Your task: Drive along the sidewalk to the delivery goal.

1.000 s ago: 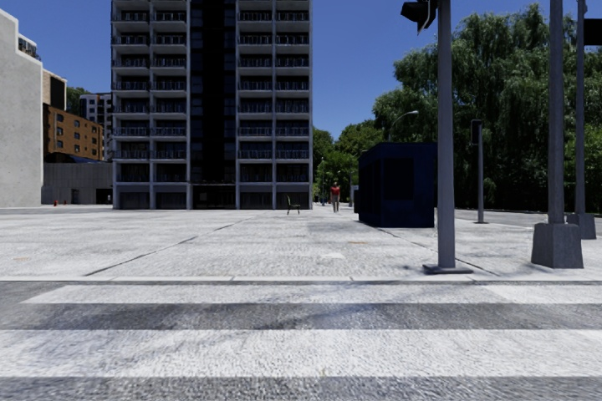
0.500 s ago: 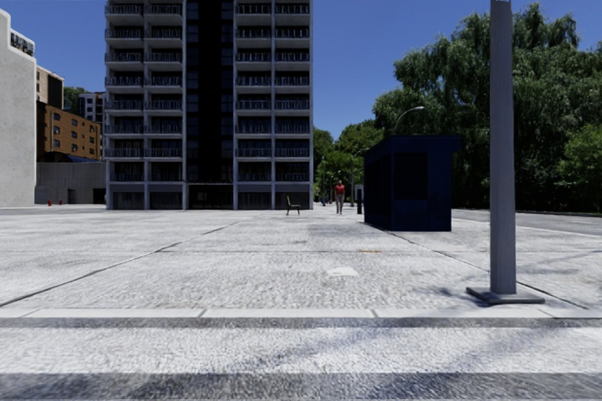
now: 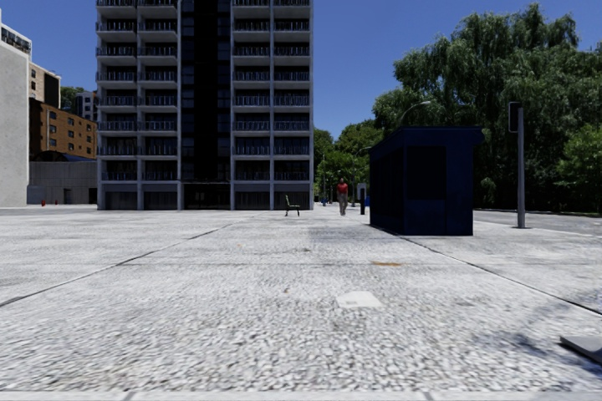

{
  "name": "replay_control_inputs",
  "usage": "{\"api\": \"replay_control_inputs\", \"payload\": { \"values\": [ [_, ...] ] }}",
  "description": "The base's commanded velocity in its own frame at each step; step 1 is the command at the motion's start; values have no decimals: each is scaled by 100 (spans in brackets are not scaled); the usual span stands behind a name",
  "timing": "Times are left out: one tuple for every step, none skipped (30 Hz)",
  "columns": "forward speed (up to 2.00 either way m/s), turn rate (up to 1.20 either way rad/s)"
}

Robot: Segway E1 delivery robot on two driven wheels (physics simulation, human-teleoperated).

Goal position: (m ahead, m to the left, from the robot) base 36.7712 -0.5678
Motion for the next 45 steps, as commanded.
{"api": "replay_control_inputs", "payload": {
  "values": [
    [137, 0],
    [137, 0],
    [121, 0],
    [111, 0],
    [108, 0],
    [108, 0],
    [108, 0],
    [107, 0],
    [107, 0],
    [107, 0],
    [107, 0],
    [107, 0],
    [107, 0],
    [107, 0],
    [107, 0],
    [107, 0],
    [107, 0],
    [106, 0],
    [106, 0],
    [106, 0],
    [106, 0],
    [106, 0],
    [106, 0],
    [106, 0],
    [106, 0],
    [106, 0],
    [106, 0],
    [108, 0],
    [109, 0],
    [115, 0],
    [120, 0],
    [120, 0],
    [122, 0],
    [122, 0],
    [122, 0],
    [122, 0],
    [122, 0],
    [122, 0],
    [123, 0],
    [123, 0],
    [123, 0],
    [123, 0],
    [123, 0],
    [123, 0],
    [123, 0]
  ]
}}
